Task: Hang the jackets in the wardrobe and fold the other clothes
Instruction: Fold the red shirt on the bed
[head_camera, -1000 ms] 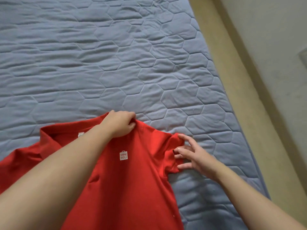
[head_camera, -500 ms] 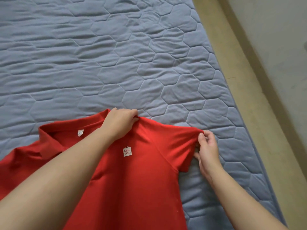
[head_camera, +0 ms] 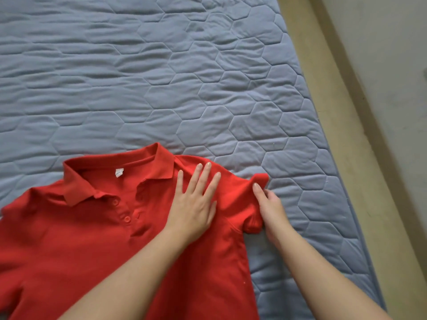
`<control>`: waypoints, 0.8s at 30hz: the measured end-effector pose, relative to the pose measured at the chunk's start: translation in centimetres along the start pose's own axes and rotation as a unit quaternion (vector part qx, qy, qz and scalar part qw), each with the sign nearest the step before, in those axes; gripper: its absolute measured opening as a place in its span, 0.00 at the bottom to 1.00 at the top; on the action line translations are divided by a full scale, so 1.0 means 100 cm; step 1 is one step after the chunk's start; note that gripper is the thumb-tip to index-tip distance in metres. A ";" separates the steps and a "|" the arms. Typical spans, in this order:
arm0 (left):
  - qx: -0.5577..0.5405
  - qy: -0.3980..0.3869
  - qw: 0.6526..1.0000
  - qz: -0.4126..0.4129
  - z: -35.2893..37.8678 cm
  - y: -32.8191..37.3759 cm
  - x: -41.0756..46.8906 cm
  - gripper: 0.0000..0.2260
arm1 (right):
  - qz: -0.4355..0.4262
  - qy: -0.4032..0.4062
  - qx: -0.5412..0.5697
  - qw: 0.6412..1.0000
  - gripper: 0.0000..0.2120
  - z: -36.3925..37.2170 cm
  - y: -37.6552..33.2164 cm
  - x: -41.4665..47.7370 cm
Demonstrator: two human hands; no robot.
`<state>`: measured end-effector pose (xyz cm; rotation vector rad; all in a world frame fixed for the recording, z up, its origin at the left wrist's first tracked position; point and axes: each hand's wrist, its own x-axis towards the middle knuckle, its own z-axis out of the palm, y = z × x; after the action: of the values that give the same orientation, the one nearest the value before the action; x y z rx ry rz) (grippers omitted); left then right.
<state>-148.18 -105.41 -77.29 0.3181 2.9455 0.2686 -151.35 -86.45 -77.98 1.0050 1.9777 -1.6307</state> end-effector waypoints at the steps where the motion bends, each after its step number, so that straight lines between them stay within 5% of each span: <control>1: 0.001 -0.019 1.000 -0.016 0.008 0.001 -0.004 0.28 | 0.003 -0.005 -0.001 1.000 0.14 0.001 -0.001 0.004; 8: -0.085 -0.055 0.990 -0.093 0.010 -0.009 -0.030 0.32 | -0.029 -0.118 0.209 0.970 0.14 0.002 -0.026 -0.039; 10: -0.216 -0.052 0.967 -0.125 -0.008 -0.010 -0.056 0.32 | -0.046 -0.252 0.142 0.956 0.14 0.014 -0.037 -0.075; 12: -0.374 -0.045 0.893 -0.246 -0.029 -0.018 -0.093 0.29 | -0.040 -0.369 -0.020 0.929 0.17 0.033 -0.042 -0.107; 14: -0.429 0.005 0.829 -0.358 -0.043 -0.037 -0.138 0.22 | -0.074 -0.378 -0.140 0.912 0.13 0.055 -0.040 -0.127; 16: -0.350 0.048 0.834 -0.424 -0.049 -0.065 -0.182 0.15 | -0.167 -0.338 -0.233 0.897 0.12 0.075 -0.034 -0.136; 17: -0.319 0.058 0.824 -0.464 -0.049 -0.080 -0.203 0.12 | -0.228 -0.334 -0.315 0.859 0.14 0.085 -0.029 -0.138; 20: -0.291 0.062 0.765 -0.572 -0.051 -0.115 -0.256 0.09 | -0.363 -0.303 -0.597 0.648 0.25 0.113 0.003 -0.136; 21: -0.293 0.070 0.748 -0.591 -0.051 -0.122 -0.268 0.09 | -0.380 -0.282 -0.643 0.602 0.25 0.120 0.010 -0.135; 22: -0.304 0.080 0.740 -0.595 -0.052 -0.125 -0.276 0.08 | -0.399 -0.251 -0.655 0.591 0.25 0.128 0.011 -0.134; 24: -0.342 0.088 0.750 -0.559 -0.050 -0.125 -0.276 0.07 | -0.459 -0.175 -0.604 0.627 0.22 0.141 0.002 -0.125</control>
<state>-124.90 -124.41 -70.87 -1.5370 2.3457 1.1117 -144.88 -103.44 -73.02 -0.8890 2.5912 -0.2520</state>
